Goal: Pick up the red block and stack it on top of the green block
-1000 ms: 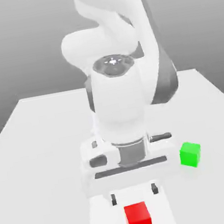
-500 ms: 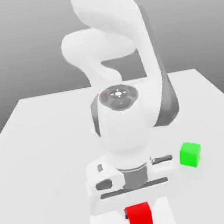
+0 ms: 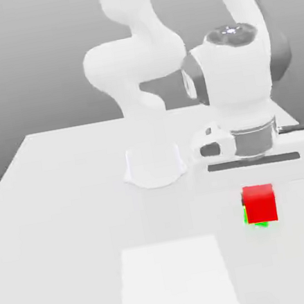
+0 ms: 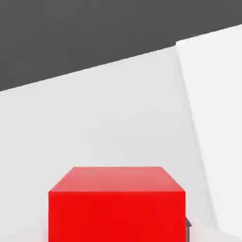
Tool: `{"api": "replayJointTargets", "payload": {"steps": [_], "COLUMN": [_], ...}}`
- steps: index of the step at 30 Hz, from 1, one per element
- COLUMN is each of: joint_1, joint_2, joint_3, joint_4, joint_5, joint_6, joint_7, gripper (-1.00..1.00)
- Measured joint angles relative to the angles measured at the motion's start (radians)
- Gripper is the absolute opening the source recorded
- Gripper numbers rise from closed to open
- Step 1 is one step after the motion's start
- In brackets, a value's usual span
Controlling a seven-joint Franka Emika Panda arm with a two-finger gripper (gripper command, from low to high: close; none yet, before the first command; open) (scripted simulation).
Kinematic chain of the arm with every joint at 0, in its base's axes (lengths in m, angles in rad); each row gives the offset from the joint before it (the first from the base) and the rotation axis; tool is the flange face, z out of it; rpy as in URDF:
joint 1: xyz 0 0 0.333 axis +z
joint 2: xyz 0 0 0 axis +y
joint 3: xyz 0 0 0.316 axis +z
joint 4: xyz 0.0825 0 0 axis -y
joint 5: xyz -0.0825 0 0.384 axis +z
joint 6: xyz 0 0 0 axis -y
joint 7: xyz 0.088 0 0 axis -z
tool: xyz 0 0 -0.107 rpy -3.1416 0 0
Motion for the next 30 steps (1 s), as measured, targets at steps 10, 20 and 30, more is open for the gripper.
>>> {"api": "replayJointTargets", "payload": {"steps": [10,20,30], "joint_1": [0.032,-0.115,-0.170], "joint_2": [-0.148,-0.049,0.109], "joint_3": [0.208,0.335,0.348], "joint_4": [-0.167,-0.193,-0.193], "joint_5": [0.003,-0.238,-0.407], "joint_6": [0.009,0.091,0.253], "joint_7": [0.584,0.883,1.001], "gripper": [-1.00,-1.00,-1.00]}}
